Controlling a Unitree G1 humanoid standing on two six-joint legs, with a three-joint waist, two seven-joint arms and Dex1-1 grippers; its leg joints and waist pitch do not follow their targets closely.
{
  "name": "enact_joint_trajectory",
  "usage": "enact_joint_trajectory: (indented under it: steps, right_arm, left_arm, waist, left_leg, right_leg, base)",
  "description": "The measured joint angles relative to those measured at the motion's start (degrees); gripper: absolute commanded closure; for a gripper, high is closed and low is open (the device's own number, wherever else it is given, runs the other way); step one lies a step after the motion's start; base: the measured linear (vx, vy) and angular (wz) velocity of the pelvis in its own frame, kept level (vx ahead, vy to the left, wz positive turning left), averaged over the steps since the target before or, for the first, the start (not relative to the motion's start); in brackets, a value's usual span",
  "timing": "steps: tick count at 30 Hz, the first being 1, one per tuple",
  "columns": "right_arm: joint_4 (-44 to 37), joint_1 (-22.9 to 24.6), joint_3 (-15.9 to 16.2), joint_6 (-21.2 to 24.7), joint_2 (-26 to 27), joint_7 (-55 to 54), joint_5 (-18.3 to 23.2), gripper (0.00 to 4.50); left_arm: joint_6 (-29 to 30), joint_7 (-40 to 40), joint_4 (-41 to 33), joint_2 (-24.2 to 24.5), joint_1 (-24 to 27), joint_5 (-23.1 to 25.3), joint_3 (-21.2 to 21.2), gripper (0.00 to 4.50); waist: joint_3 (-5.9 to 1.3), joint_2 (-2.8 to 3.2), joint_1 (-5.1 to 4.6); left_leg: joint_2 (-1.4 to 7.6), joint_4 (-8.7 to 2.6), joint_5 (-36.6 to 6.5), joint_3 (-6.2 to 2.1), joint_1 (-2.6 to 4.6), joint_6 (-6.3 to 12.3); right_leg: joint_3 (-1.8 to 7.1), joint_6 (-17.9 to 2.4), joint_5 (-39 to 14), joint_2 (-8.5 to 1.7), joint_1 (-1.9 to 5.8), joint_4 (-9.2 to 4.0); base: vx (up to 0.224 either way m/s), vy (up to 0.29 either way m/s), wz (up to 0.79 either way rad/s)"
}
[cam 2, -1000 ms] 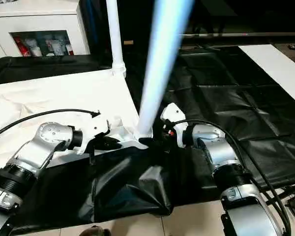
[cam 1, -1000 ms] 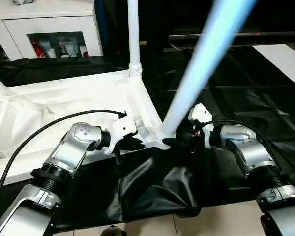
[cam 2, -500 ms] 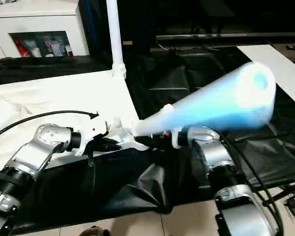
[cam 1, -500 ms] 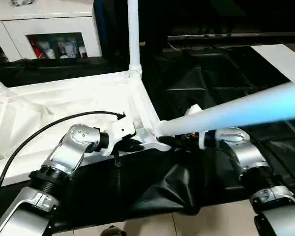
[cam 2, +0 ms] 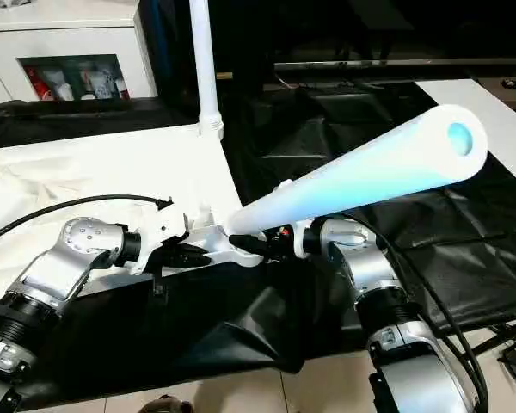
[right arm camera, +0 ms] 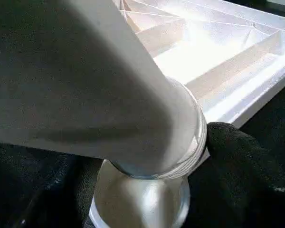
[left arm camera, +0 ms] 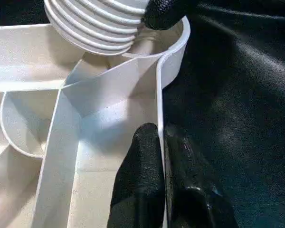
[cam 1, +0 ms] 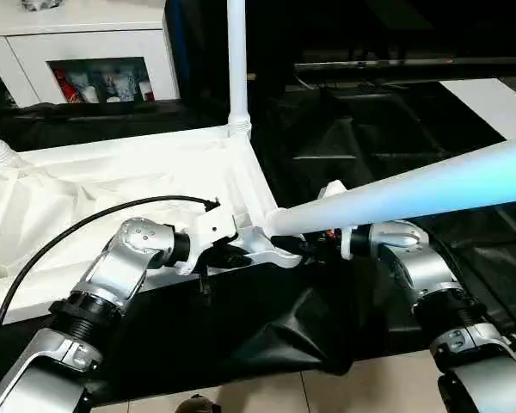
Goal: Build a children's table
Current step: Insert table leg to table base
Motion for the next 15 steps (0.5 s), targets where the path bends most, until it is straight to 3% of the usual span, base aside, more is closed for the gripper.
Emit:
enact_joint_trajectory:
  steps: [5,8,15]
  right_arm:
    - [0.00,0.00,-0.05,0.00,0.00,-0.03,0.00,1.35]
    - [0.74,-0.38,-0.40,0.07,0.13,-1.17,0.00,1.35]
    - [3.60,-3.41,-2.67,1.97,1.81,-6.13,0.05,1.35]
  left_arm:
    - [-0.55,-0.13,-0.04,0.20,0.00,0.19,-0.13,4.50]
    - [-1.10,1.59,0.02,-0.14,-0.08,0.75,-0.23,3.92]
    - [-5.82,3.88,-2.01,0.03,-1.20,-0.22,3.19,3.39]
  waist:
    - [0.00,0.00,0.01]
    - [0.00,0.00,0.01]
    - [0.02,0.02,-0.24]
  left_leg:
    - [0.00,0.03,0.00,-0.01,0.00,0.00]
    - [0.01,0.12,0.00,-0.03,0.00,0.00]
    - [0.03,0.20,0.06,-0.07,0.07,-0.11]
  right_leg:
    - [0.00,0.00,0.00,0.00,0.00,0.04]
    - [0.00,0.00,0.01,0.00,0.00,0.12]
    - [0.01,-0.01,0.01,0.00,-0.03,0.47]
  base:
    - [0.000,0.000,0.00]
    - [0.000,0.000,0.00]
    - [0.000,0.000,0.00]
